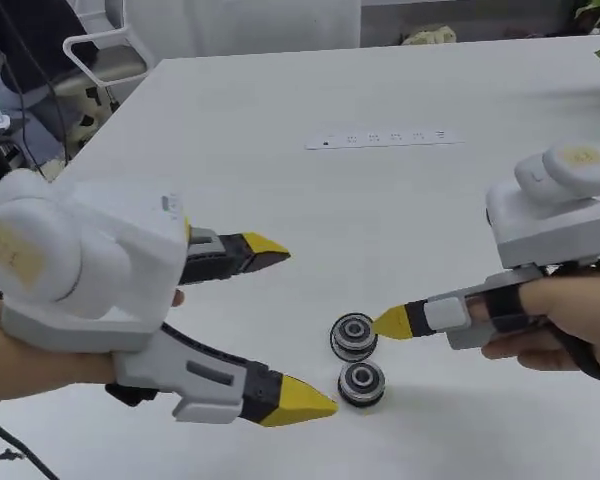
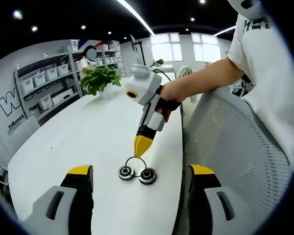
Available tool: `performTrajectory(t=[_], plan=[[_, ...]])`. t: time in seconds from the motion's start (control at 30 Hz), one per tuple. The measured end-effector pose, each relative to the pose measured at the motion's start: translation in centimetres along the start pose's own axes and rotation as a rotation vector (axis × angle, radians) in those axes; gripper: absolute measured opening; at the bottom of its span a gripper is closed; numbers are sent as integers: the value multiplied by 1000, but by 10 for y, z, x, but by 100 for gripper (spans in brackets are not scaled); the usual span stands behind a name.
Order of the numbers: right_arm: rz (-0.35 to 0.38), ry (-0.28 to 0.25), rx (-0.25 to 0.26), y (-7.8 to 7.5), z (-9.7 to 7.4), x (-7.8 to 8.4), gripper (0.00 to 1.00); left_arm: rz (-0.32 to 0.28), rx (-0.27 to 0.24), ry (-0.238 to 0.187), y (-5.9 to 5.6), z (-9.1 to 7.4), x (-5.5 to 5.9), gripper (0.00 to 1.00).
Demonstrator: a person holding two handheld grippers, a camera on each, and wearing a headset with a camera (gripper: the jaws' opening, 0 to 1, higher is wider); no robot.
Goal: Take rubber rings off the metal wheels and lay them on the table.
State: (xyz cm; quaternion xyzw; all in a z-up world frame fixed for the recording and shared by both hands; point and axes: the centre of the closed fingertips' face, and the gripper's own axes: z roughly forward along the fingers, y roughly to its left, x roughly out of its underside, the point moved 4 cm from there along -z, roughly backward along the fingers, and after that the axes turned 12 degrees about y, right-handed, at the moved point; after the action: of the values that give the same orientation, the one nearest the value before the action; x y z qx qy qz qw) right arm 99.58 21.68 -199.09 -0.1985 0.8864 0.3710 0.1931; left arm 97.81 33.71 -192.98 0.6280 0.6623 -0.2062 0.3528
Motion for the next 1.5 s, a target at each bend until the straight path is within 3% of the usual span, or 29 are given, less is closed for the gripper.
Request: performTrajectory(t=[0.37, 0.6, 1.03, 1.5], plan=[[-1, -35, -12, 2, -6, -6, 0, -119, -107, -12, 2, -27, 28, 79], [-5, -57, -22, 6, -9, -9, 0, -193, -122, -5, -8, -30, 48, 79], [-36, -68, -41, 17, -8, -12, 0, -259, -161, -9, -9, -37, 64, 78], [-165, -44, -84, 45, 13, -11, 0, -294, -173, -12, -13, -38, 69, 77]])
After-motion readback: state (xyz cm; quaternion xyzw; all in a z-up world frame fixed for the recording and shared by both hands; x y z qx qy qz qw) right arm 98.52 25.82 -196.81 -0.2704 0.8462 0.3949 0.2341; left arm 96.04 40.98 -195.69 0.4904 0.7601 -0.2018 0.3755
